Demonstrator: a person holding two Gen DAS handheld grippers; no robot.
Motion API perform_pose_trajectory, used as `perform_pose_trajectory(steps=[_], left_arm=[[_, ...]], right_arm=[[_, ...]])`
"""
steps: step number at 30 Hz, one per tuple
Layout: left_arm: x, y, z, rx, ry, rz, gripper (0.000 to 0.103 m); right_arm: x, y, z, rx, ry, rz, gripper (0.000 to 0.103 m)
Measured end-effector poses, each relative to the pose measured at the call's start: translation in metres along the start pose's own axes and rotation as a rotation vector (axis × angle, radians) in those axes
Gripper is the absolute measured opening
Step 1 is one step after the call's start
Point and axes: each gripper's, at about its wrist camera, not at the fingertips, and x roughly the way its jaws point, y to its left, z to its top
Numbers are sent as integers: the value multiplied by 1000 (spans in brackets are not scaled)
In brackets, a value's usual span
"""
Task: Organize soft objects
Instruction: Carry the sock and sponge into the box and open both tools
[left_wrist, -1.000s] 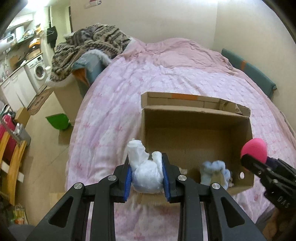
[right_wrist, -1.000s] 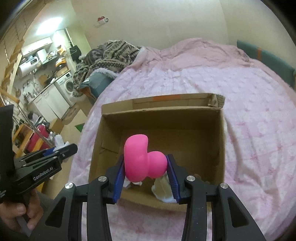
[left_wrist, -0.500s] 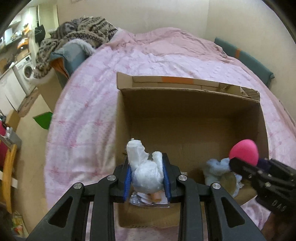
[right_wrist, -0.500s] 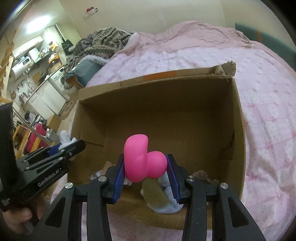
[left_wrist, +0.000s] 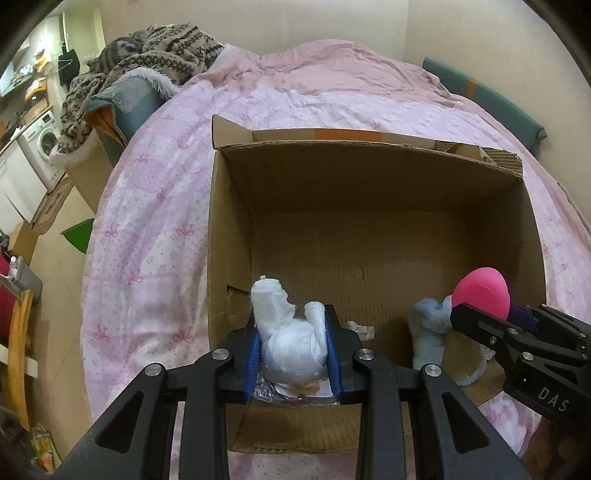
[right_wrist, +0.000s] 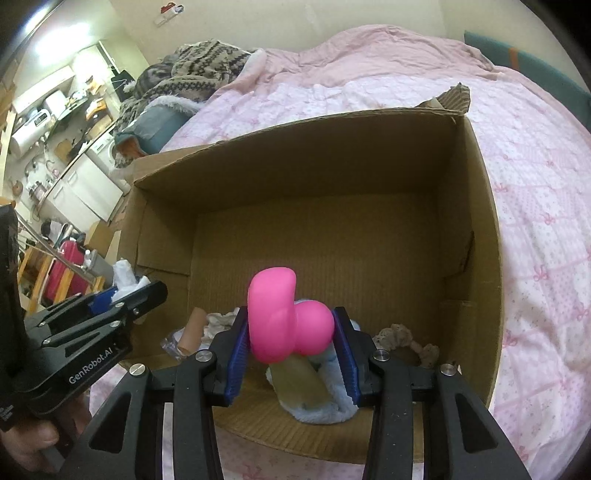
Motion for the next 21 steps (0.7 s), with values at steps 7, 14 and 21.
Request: perform_pose_trajectory(steps=[7, 14, 21], left_arm=[[0, 1, -1, -5, 4, -6, 27], [-1, 1, -2, -12, 9, -7, 27], [2, 7, -3, -36, 29, -13, 31]], right_arm=[[2, -3, 0, 30, 11, 28, 45], [0, -5, 0, 39, -2, 48, 45], [2, -15, 0, 103, 12, 86, 50]])
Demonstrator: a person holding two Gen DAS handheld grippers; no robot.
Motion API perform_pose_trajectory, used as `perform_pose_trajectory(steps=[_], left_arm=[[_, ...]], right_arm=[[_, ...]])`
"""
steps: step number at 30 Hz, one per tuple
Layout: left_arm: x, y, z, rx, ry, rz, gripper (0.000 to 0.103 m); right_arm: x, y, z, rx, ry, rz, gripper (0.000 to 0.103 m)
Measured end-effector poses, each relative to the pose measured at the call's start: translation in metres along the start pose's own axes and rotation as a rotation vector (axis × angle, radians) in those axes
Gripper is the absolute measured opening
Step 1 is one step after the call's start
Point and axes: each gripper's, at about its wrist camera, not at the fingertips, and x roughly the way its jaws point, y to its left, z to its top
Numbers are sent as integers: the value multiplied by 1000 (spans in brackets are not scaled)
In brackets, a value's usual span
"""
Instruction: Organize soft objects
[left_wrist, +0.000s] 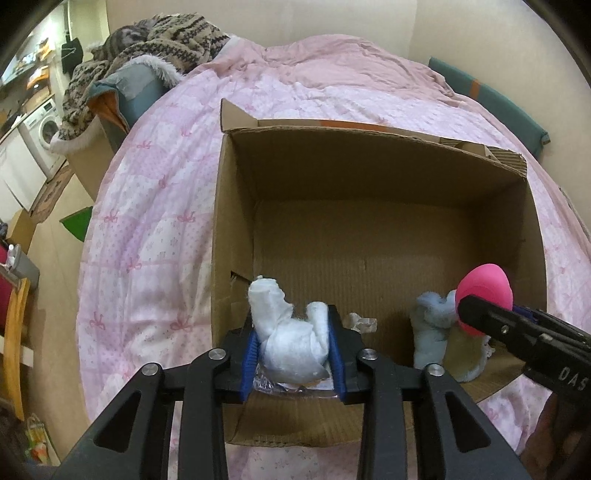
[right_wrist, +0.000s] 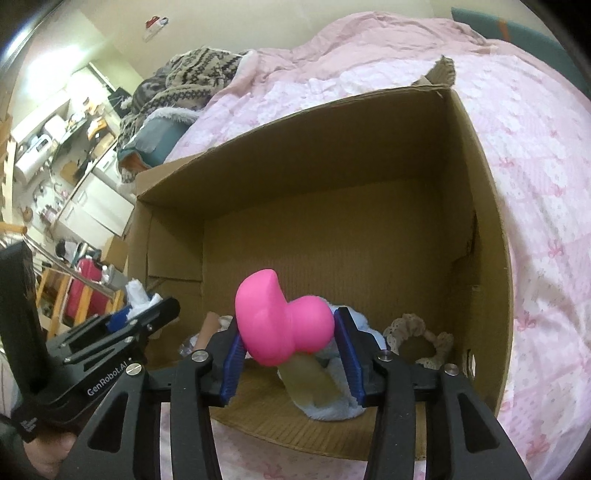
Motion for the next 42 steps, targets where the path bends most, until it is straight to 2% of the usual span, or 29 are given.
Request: perform_pose_trajectory(steps=[4, 14, 16, 20, 24, 28, 31, 34, 39, 42], left_arm=[[0, 1, -1, -8, 6, -12, 34], [-7, -7, -3, 5, -10, -32, 61], [-8, -8, -2, 9, -8, -30, 61], [-14, -7, 1, 15, -16, -15, 61], [-26, -2, 2, -14, -49, -17, 61], [-42, 5, 4, -42, -94, -2, 61], [-56, 10, 7, -60, -114, -20, 61], [-71, 15, 7, -69, -140, -21, 67], [-90, 21, 4, -81, -171, -24, 69], [-106, 28, -3, -121, -193, -30, 75]], right_arm=[[0, -3, 1, 26, -7, -4, 62], [1, -9, 2, 54, -3, -6, 66], [-2, -8, 2, 55, -12, 20, 69], [-13, -8, 5, 85, -62, 113, 82], [-21, -6, 8, 100, -89, 141, 87], [-34, -4, 12, 102, -117, 116, 100], [-48, -2, 12, 97, -139, 102, 101], [-65, 1, 9, 84, -167, 63, 103], [-87, 6, 4, 82, -193, 50, 103], [-101, 10, -4, 57, -210, 20, 103]])
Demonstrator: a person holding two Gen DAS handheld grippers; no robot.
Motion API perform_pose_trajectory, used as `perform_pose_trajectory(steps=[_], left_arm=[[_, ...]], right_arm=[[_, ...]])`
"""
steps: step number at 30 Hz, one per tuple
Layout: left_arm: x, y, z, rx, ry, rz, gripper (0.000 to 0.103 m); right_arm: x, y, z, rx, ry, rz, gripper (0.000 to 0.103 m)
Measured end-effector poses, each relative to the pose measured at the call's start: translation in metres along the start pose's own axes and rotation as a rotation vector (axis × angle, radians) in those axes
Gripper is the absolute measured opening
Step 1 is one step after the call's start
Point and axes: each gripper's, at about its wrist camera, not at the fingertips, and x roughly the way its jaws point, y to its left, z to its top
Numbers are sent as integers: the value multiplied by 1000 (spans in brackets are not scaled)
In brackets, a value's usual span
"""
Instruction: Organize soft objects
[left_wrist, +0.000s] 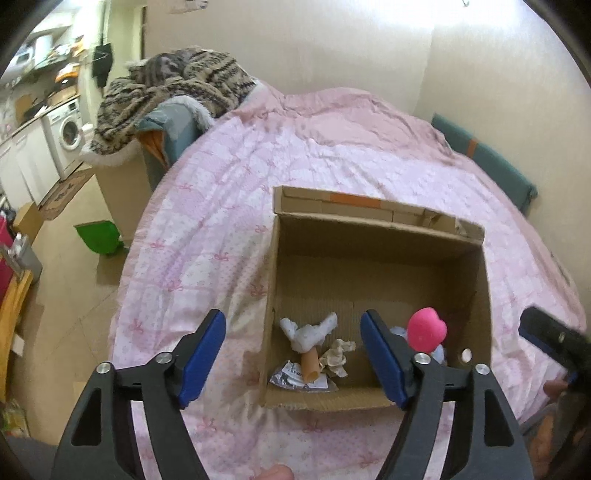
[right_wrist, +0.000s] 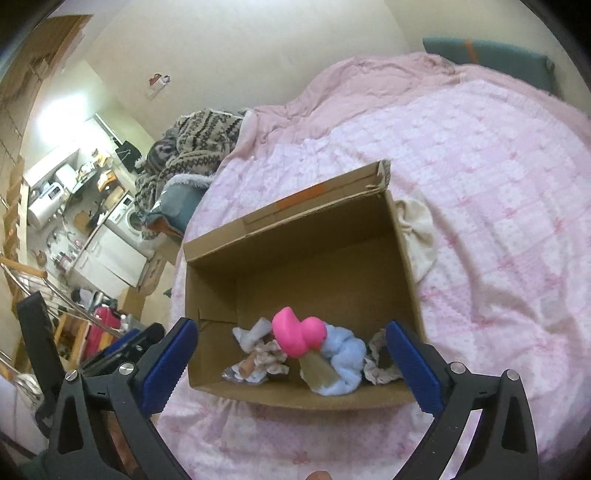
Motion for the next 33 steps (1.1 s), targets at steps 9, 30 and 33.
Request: perform_pose_trajectory(steps=[9, 30, 33], left_arm=[[-50, 4, -22, 13, -89, 20, 94], [-54, 2, -75, 53, -69, 58, 96], [-52, -1, -75, 60, -67, 58, 96]], right_arm=[[-43, 8, -31, -100, -70, -99, 103], [-39, 18, -76, -208, -98, -247, 103], [-35, 20, -80, -211, -87, -261, 103]])
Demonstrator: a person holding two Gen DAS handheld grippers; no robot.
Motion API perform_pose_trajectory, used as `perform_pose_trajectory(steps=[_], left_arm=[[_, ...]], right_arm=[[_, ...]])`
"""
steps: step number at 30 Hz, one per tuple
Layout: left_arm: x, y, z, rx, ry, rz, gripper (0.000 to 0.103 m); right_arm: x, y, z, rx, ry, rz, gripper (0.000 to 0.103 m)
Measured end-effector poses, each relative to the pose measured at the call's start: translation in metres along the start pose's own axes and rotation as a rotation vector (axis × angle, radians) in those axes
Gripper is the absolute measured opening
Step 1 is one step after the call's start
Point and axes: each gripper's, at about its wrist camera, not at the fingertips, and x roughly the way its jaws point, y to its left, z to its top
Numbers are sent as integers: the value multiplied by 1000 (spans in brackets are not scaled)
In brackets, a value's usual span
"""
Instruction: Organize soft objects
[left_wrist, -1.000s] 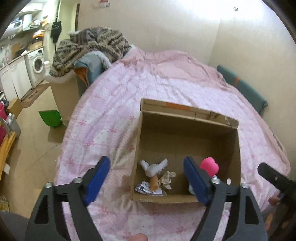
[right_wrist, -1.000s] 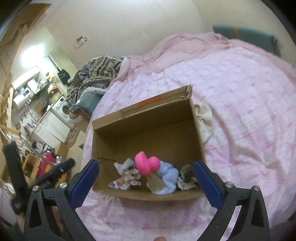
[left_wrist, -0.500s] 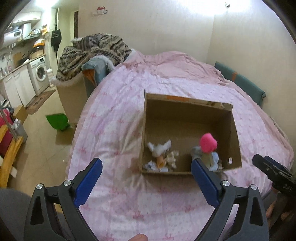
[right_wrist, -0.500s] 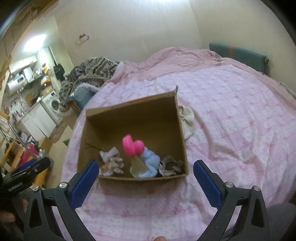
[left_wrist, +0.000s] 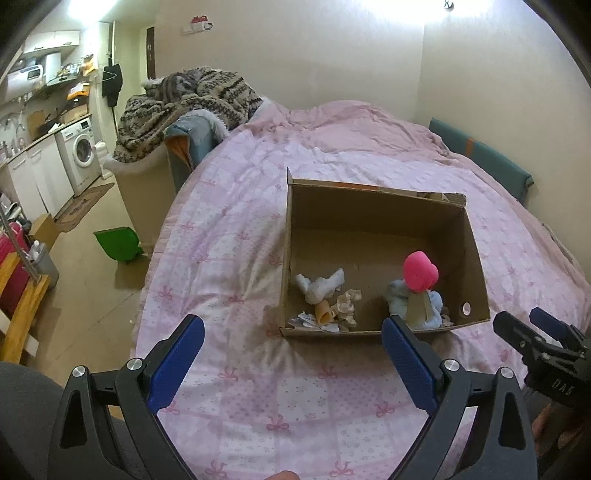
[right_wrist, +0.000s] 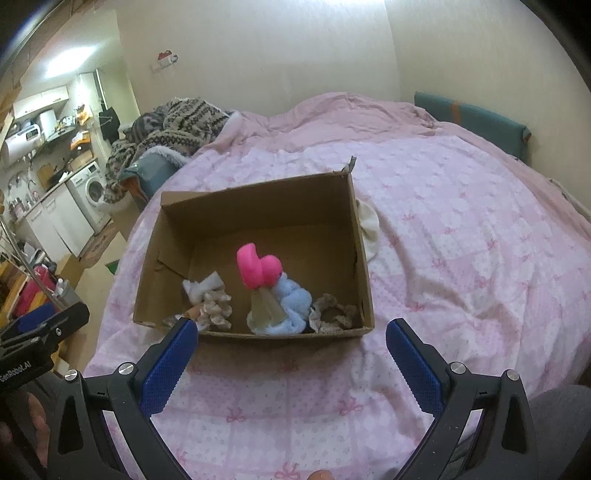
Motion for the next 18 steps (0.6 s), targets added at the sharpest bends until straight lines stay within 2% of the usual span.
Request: perform_pose_trajectory(steps=[5, 18], left_arm=[[1, -1, 0, 2, 2, -11, 96], [2, -1, 0, -2, 6, -18, 96]], right_arm=[[4, 4, 0, -28, -4, -28, 103], [6, 4, -1, -31, 2, -32, 103]])
